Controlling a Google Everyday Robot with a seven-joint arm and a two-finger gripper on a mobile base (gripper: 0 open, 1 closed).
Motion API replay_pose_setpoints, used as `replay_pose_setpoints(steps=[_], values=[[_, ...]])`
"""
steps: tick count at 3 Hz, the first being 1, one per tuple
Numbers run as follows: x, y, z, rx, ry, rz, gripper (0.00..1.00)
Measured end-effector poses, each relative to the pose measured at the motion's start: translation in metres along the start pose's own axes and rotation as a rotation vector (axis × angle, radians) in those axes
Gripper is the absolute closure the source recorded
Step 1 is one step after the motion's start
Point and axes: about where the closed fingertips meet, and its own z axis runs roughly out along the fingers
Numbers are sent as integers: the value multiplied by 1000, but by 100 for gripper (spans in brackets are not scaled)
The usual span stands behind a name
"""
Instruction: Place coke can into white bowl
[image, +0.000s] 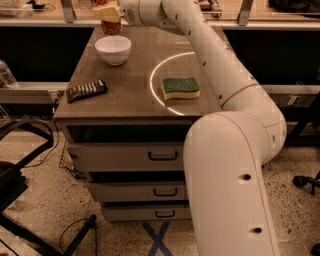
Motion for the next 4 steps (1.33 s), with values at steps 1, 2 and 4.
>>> replay_pose_setpoints(steps=[1,2,4], values=[[13,14,12,-61,30,37,100],[29,20,25,-97,51,77,100],[51,3,33,-75,64,118,100]])
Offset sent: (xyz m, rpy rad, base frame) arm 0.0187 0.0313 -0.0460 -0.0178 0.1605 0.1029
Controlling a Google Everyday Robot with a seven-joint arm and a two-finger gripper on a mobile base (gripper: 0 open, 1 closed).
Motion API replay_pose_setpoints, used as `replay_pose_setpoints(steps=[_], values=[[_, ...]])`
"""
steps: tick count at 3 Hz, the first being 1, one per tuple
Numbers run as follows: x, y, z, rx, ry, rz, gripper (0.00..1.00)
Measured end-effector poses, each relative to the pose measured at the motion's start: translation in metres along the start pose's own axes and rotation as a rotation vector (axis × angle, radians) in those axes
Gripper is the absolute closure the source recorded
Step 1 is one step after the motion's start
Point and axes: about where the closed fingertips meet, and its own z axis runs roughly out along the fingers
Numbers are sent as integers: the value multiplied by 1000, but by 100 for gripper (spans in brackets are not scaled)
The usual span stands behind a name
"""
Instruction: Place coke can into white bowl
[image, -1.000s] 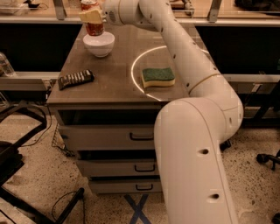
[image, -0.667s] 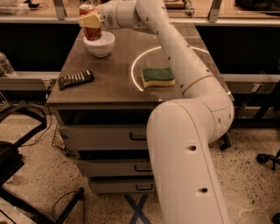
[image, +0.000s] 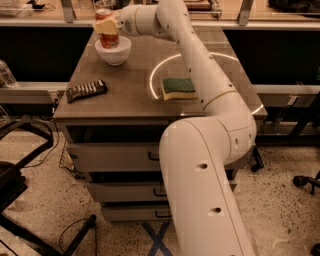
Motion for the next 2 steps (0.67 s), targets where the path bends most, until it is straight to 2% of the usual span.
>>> replay_pose_setpoints(steps=[2], values=[[17,-24,-4,53,8,45,100]])
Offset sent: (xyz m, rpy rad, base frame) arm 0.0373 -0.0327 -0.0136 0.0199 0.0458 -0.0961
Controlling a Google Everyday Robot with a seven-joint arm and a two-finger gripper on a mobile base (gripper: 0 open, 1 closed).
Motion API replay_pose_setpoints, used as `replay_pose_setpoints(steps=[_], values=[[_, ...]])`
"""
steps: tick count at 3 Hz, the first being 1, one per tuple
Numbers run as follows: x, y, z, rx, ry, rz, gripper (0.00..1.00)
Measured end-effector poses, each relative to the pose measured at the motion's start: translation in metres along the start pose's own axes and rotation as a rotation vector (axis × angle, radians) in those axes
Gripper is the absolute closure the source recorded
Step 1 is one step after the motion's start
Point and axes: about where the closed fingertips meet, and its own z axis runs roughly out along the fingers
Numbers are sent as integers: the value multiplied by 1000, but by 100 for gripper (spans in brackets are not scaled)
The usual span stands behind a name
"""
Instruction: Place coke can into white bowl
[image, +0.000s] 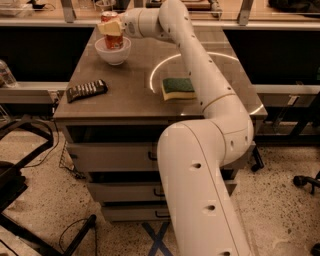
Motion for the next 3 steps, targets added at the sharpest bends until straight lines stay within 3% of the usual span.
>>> replay_pose_setpoints(steps=[1,3], values=[[14,-10,1,23,10,30,100],[17,-6,8,15,14,35,53]])
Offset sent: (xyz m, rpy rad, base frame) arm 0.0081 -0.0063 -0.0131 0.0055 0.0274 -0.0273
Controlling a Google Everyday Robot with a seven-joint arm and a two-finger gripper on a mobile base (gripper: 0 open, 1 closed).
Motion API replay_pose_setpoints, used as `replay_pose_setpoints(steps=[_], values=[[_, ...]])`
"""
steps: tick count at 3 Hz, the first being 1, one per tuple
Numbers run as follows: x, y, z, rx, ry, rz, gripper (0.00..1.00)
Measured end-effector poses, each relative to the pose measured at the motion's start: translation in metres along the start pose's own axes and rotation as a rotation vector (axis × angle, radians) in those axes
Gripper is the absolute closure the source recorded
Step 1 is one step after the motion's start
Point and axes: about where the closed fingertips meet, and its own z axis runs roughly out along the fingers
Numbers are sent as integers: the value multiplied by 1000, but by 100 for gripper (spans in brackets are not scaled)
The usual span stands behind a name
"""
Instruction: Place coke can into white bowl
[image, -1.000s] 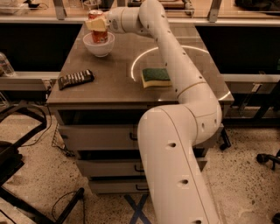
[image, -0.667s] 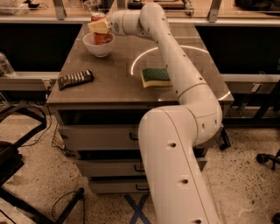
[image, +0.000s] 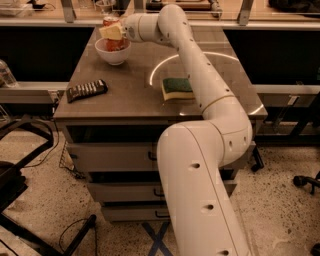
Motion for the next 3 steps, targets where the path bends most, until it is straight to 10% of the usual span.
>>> replay_pose_setpoints(steps=[2,3], values=[[4,5,8,-10,4,3,1],[4,6,9,-12,5,3,0]])
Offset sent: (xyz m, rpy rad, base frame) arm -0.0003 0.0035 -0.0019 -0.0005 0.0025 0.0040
